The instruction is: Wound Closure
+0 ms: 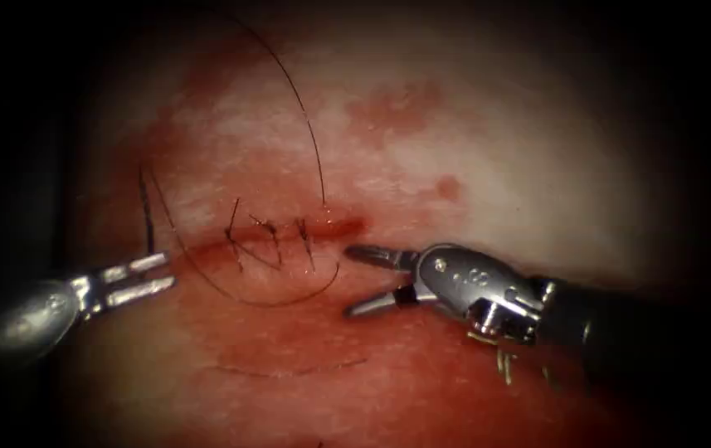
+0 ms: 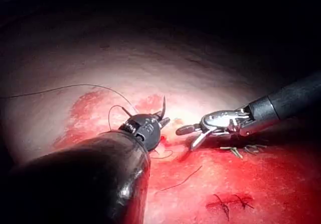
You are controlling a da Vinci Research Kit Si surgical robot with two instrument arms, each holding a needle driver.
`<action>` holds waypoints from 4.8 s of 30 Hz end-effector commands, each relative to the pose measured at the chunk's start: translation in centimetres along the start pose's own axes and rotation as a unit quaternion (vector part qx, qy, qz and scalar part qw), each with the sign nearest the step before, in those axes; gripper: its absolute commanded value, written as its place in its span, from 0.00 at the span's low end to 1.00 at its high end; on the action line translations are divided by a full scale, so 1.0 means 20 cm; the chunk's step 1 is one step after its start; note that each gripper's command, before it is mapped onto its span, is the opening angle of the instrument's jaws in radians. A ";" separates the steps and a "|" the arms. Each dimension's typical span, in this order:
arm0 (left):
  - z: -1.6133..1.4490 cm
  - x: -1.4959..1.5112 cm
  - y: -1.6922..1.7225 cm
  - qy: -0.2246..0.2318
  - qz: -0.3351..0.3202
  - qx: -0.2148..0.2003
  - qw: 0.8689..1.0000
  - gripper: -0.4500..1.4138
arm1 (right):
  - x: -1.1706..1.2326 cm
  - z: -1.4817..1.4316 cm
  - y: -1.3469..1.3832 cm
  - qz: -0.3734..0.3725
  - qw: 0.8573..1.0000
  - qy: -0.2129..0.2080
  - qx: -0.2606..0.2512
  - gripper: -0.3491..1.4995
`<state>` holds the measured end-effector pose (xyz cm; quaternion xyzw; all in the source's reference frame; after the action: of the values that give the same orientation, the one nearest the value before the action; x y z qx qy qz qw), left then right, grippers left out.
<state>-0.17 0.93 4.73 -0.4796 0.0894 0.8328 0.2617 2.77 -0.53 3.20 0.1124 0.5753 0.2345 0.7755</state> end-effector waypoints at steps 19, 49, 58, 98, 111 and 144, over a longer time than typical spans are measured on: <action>0.003 0.001 -0.001 0.001 -0.001 0.004 1.000 0.00 | -0.018 0.013 -0.004 -0.091 0.992 -0.033 0.082 0.00; -0.012 -0.005 -0.018 -0.002 -0.007 0.024 1.000 0.00 | 0.016 -0.012 -0.027 -0.072 0.996 0.034 0.036 0.82; -0.014 -0.008 -0.023 -0.006 -0.009 0.032 0.999 0.00 | -0.008 0.007 -0.001 -0.078 0.996 0.043 0.015 0.82; -0.013 -0.010 -0.023 -0.010 -0.005 0.036 0.999 0.00 | 0.033 -0.014 -0.050 -0.102 0.989 0.058 0.091 0.79; -0.012 -0.011 -0.024 -0.012 -0.005 0.039 0.999 0.00 | -0.004 -0.002 -0.003 -0.128 0.991 0.037 -0.002 0.94; -0.008 -0.014 -0.023 -0.012 -0.013 0.042 0.999 0.00 | 0.005 0.011 -0.031 -0.131 0.986 0.012 0.099 0.25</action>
<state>0.36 1.10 4.89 -0.4586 0.1147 0.8308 0.2937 3.08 -1.01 2.86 0.1102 0.6154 0.0783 0.7765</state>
